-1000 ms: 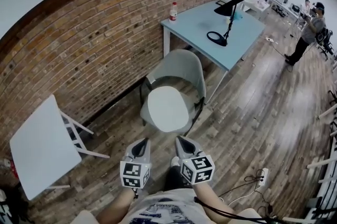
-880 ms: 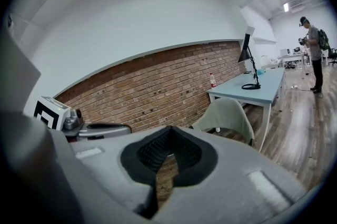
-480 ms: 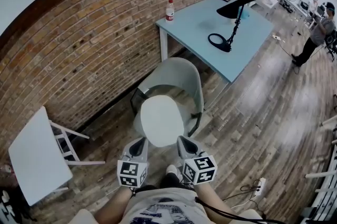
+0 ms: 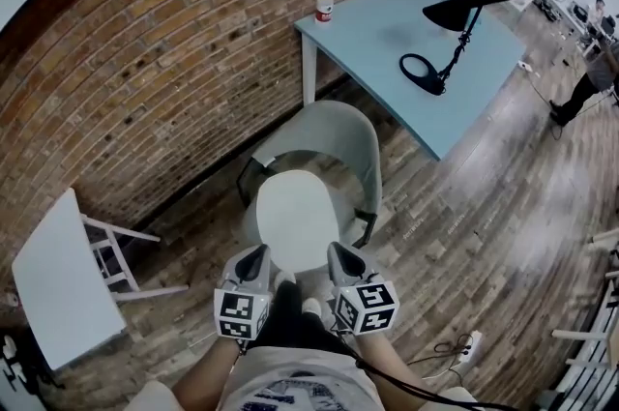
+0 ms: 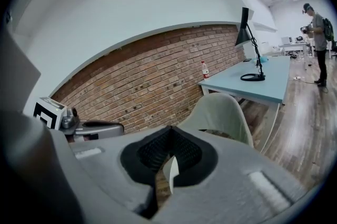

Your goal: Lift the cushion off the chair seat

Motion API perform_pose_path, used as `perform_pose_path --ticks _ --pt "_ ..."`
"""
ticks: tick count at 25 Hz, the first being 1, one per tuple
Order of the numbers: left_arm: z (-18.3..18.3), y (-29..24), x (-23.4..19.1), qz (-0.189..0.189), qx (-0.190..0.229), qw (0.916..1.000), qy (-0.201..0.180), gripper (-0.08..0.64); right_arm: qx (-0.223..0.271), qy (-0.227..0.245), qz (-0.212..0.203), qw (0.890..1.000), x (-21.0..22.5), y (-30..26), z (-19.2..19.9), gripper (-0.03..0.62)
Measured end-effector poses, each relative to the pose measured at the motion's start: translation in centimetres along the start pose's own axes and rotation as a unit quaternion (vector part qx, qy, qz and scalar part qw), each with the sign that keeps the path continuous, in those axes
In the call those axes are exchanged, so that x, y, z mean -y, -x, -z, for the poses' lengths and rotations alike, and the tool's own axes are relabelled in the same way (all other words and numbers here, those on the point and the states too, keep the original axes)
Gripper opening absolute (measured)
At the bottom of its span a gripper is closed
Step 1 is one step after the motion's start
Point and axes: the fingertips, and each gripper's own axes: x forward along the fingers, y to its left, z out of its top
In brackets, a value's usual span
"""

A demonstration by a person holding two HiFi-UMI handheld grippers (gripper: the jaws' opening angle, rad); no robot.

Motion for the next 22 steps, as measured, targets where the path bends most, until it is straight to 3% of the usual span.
perform_pose_path --ticks 14,22 --pt "6.9 -10.8 -7.4 0.028 -0.045 0.9986 0.003 -0.009 -0.034 -0.026 0.055 0.998 5.3 -11.4 4.9 -0.002" --pt "13.5 -17.3 -10.7 0.046 -0.071 0.9962 0.021 -0.009 -0.041 -0.053 0.092 0.994 9.0 -17.4 10.9 -0.002"
